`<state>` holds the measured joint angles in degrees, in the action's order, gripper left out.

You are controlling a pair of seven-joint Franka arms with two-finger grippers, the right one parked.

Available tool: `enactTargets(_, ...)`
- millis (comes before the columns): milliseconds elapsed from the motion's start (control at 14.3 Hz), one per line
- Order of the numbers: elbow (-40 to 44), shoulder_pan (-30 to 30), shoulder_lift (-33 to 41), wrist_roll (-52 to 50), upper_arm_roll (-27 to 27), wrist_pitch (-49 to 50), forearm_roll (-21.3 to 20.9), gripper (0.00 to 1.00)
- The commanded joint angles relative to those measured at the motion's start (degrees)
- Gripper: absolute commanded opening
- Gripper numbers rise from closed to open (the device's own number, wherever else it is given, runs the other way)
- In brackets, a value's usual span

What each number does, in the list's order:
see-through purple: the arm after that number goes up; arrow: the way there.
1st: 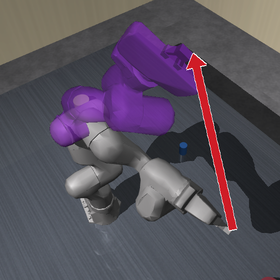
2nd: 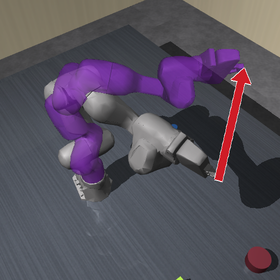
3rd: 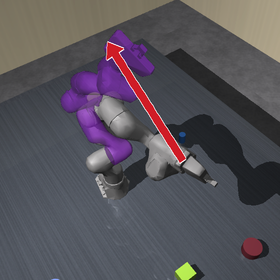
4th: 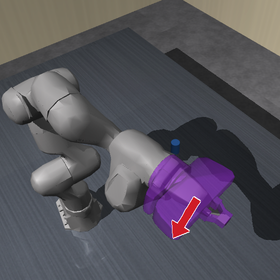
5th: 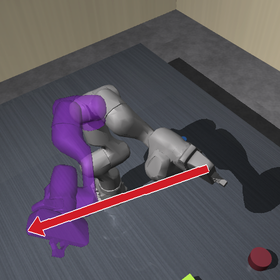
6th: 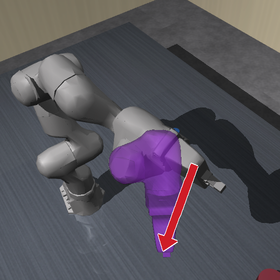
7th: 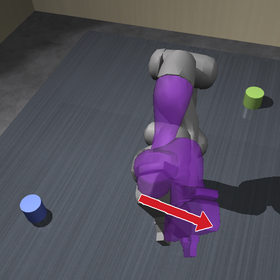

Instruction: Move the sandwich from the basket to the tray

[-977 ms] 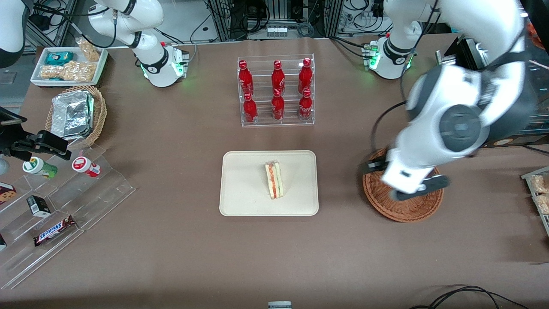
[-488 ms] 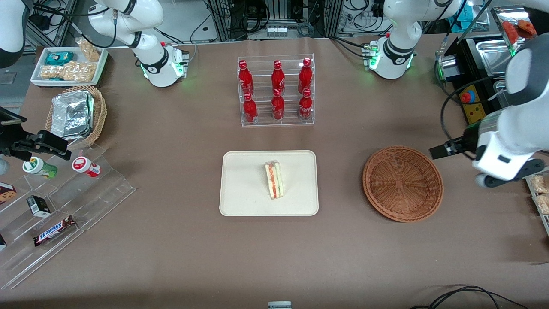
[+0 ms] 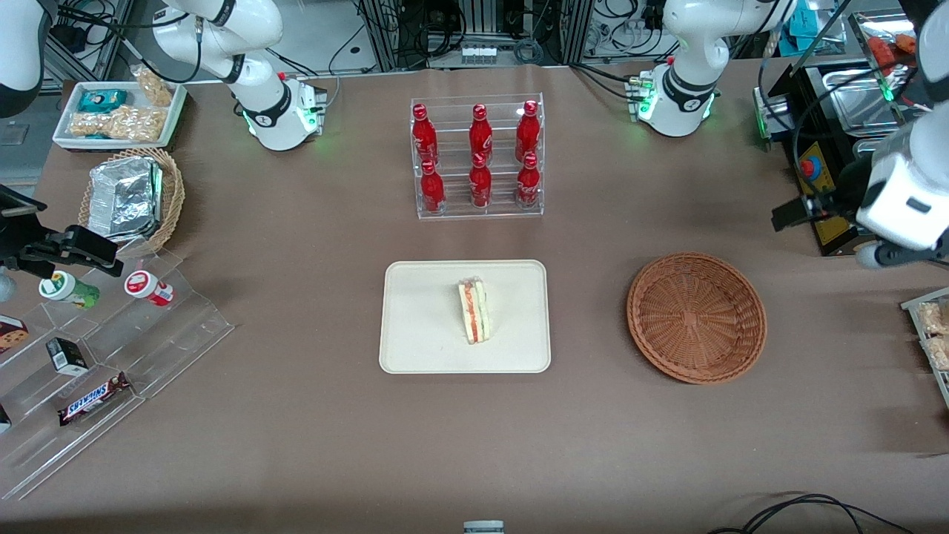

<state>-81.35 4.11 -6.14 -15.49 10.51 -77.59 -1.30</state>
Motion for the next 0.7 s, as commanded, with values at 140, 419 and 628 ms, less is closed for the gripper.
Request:
enactTargets(140, -7.95, 1.25, 7.19, 6.79, 0.74, -4.06, -5.18, 1.00)
enactTargets(419, -6.29, 0.90, 7.02, 6.52, 1.79, -3.89, -5.39, 1.00)
enactTargets(628, -5.49, 0.90, 6.58, 6.61, 1.79, -3.97, -5.21, 1.00)
